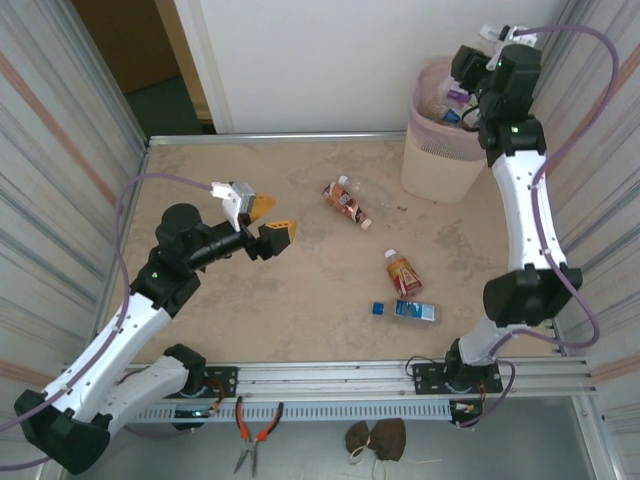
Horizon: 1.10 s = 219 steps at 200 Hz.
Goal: Put the plastic bottles in the bin
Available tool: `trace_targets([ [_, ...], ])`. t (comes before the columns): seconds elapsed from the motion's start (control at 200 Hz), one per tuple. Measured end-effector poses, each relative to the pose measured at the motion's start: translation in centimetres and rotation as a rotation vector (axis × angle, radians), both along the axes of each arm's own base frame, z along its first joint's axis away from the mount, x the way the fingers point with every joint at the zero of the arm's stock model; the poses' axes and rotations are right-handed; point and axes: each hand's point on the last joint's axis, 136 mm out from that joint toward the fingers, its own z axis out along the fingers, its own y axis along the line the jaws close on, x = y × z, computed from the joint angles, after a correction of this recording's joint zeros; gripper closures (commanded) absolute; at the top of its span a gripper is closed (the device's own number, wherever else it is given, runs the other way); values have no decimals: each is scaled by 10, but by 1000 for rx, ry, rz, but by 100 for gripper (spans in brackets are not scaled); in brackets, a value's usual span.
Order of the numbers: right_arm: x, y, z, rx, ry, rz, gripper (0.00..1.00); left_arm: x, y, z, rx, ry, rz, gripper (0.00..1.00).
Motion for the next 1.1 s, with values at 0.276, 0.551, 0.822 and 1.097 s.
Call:
trace_targets([
  [0.276,52,-61,-15,-84,50,-101,46,1,1,-1,3,4,10,16],
  [0.551,78,-91,-81,-96,229,-135,47,2,1,-5,11,17,11,16],
  [0.822,80,-98,-139,-81,405,-123,47,4,0,-8,16,26,11,16],
  [1.097,80,-101,-140,-73,416,-117,32,5,-1,-10,19,34,8,16],
])
